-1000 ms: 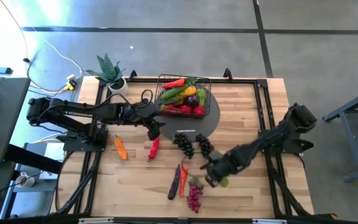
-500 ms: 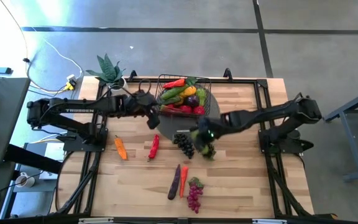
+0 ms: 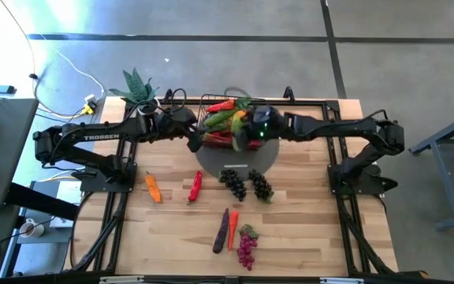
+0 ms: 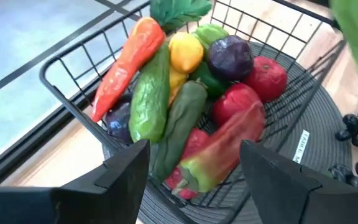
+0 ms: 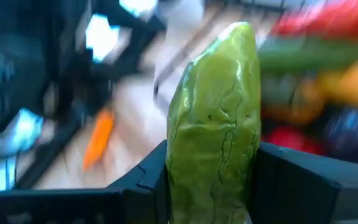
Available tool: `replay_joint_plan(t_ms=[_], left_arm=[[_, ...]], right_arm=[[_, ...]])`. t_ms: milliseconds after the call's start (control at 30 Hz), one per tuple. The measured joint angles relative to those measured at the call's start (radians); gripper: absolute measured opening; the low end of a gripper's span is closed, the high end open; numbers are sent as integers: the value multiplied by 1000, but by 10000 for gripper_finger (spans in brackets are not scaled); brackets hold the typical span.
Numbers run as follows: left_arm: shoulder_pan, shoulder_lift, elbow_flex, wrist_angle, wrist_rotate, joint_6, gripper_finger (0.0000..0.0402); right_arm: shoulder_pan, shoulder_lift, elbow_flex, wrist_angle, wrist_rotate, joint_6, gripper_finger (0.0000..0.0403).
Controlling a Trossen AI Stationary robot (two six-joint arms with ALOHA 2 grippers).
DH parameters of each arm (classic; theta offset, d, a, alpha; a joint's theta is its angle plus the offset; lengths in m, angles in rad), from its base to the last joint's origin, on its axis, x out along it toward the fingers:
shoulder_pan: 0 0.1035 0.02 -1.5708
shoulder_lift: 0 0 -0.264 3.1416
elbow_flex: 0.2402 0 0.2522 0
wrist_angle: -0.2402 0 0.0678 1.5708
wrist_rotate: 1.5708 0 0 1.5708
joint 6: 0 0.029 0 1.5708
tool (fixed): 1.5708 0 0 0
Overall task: Build produce basket
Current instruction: Put the green cucumber into the wire basket
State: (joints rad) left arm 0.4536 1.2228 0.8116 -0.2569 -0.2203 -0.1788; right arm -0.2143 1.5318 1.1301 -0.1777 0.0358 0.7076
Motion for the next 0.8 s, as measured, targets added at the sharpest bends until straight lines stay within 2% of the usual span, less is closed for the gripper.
replay_joint_plan(t_ms=[267, 400, 567, 800], left_arm=[[12, 0, 0, 24, 0, 87, 236], [12, 0, 0, 24, 0, 94, 236], [12, 0, 0, 23, 0, 94, 236], [12, 0, 0, 23, -4, 94, 236]], right_arm=[[-88, 0, 0, 235, 165, -63, 116], [-95, 13, 1, 346, 212, -196, 116], [-91, 73, 1, 439, 139, -367, 116], [-91, 163, 1, 419, 5, -506, 126]])
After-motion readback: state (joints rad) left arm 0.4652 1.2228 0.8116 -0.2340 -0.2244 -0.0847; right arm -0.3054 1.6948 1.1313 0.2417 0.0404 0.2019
